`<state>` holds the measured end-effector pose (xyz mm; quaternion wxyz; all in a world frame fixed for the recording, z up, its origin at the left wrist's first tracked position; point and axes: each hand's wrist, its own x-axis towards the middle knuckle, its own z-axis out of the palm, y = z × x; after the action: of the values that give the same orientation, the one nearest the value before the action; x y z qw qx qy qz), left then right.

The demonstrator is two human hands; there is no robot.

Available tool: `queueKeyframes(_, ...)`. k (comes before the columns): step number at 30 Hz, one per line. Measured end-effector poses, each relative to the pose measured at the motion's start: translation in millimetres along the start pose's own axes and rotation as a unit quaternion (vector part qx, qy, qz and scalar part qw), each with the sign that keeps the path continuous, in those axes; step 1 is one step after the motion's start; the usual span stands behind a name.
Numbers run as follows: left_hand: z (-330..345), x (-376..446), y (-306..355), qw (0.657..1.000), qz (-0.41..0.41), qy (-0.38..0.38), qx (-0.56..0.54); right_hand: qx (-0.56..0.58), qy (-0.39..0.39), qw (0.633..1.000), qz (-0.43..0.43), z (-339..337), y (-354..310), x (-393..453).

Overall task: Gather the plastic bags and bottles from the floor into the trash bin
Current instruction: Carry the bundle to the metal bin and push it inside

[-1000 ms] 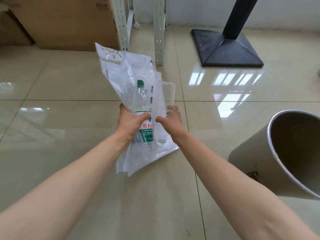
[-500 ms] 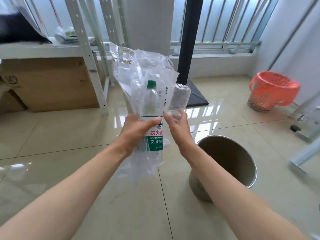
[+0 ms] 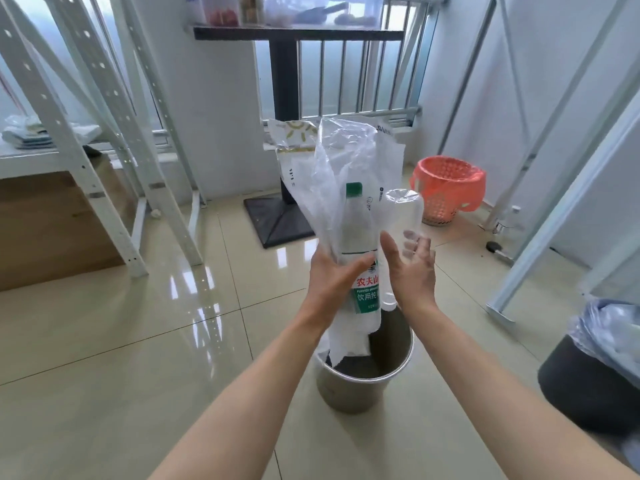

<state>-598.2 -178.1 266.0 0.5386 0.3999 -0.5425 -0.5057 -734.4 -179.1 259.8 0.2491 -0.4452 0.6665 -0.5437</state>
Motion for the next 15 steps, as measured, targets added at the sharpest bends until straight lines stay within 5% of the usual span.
queueKeyframes(9, 48.1, -5.5, -98.7, 0.992, -0.092, 0.079, -0.032, 0.041, -0.048, 0.995, 0.072, 0.8, 86.1, 12.9)
queueKeyframes(15, 21.0, -2.3, -153.7, 0.981, -0.179, 0.006, 0.077, 0.007, -0.123, 0.977, 0.172, 7.4, 134.8, 12.7)
